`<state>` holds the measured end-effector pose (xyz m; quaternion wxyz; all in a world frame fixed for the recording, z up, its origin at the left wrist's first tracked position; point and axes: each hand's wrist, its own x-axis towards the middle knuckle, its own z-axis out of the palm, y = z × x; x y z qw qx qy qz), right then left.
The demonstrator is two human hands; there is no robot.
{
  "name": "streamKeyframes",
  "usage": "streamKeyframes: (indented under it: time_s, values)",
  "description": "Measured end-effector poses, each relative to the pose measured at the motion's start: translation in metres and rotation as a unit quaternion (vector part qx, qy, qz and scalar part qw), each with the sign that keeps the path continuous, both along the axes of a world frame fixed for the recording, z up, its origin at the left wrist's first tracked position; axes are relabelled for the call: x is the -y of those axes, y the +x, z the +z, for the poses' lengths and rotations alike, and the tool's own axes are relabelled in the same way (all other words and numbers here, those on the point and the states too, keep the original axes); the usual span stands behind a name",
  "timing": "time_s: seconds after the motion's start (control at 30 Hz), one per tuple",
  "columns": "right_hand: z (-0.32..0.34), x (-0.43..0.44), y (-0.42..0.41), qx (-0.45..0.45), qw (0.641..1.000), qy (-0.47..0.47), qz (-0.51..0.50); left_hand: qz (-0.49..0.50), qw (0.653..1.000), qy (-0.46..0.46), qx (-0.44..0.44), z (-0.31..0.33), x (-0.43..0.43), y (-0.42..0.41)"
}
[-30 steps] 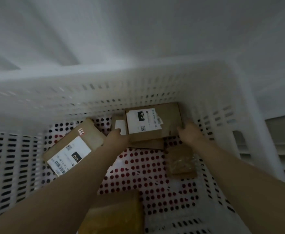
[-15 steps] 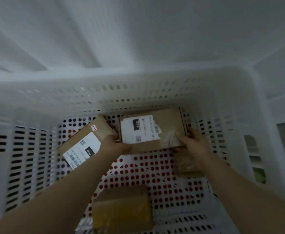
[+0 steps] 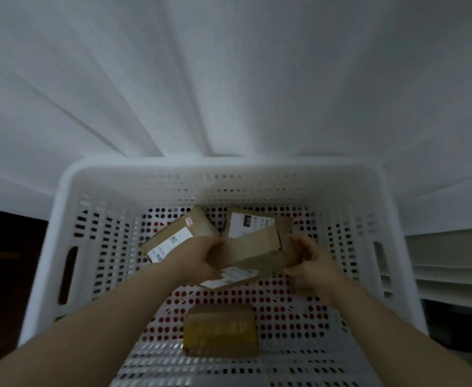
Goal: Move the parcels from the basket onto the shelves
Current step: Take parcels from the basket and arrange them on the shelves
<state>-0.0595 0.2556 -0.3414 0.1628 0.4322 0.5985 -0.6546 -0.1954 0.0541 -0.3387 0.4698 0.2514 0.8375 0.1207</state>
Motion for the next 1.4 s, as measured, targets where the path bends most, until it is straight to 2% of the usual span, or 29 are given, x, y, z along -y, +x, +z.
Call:
streamKeyframes:
  time_s: [0.07, 0.13, 0.2, 0.3, 0.4, 0.53, 0.63, 0.73, 0.83, 0.97, 1.1, 1.2, 1.4]
  values:
    - [0.033, 0.006, 0.0, -0.011, 0.99, -0.064, -0.125, -0.02, 0.994, 0.014, -0.108, 0.039, -0.001, 0.005]
    - [0.068, 0.014, 0.0, 0.002, 0.952, -0.199, -0.231, -0.039, 0.977, 0.028, -0.209, 0.078, 0.0, 0.014]
    - [0.101, 0.019, 0.005, 0.017, 0.938, -0.261, -0.226, -0.076, 0.956, 0.042, -0.281, 0.112, 0.002, 0.028]
    - [0.152, 0.023, 0.012, 0.013, 0.955, -0.235, -0.182, -0.12, 0.939, 0.064, -0.316, 0.159, 0.008, 0.05]
    - [0.201, 0.016, 0.024, -0.022, 0.975, -0.179, -0.127, -0.111, 0.954, 0.074, -0.268, 0.206, 0.02, 0.065]
    - [0.273, 0.008, 0.047, -0.099, 0.987, -0.077, -0.1, 0.044, 0.966, 0.149, -0.208, 0.277, 0.027, 0.059]
    - [0.324, 0.009, 0.065, -0.153, 0.981, -0.018, -0.119, 0.101, 0.979, 0.155, -0.083, 0.322, 0.018, 0.051]
    - [0.365, 0.018, 0.084, -0.203, 0.969, 0.013, -0.141, 0.083, 0.981, 0.159, 0.073, 0.35, 0.014, 0.047]
    - [0.394, 0.032, 0.106, -0.243, 0.946, 0.046, -0.208, 0.043, 0.967, 0.2, 0.151, 0.377, 0.017, 0.052]
    - [0.419, 0.061, 0.14, -0.27, 0.895, 0.096, -0.342, 0.019, 0.951, 0.244, 0.191, 0.399, 0.015, 0.069]
    - [0.434, 0.085, 0.191, -0.276, 0.886, 0.092, -0.363, -0.031, 0.939, 0.265, 0.215, 0.419, 0.006, 0.095]
    - [0.448, 0.096, 0.23, -0.282, 0.858, 0.104, -0.416, -0.055, 0.926, 0.29, 0.237, 0.436, -0.003, 0.124]
    - [0.475, 0.118, 0.298, -0.273, 0.86, 0.134, -0.409, -0.058, 0.887, 0.35, 0.295, 0.466, -0.022, 0.201]
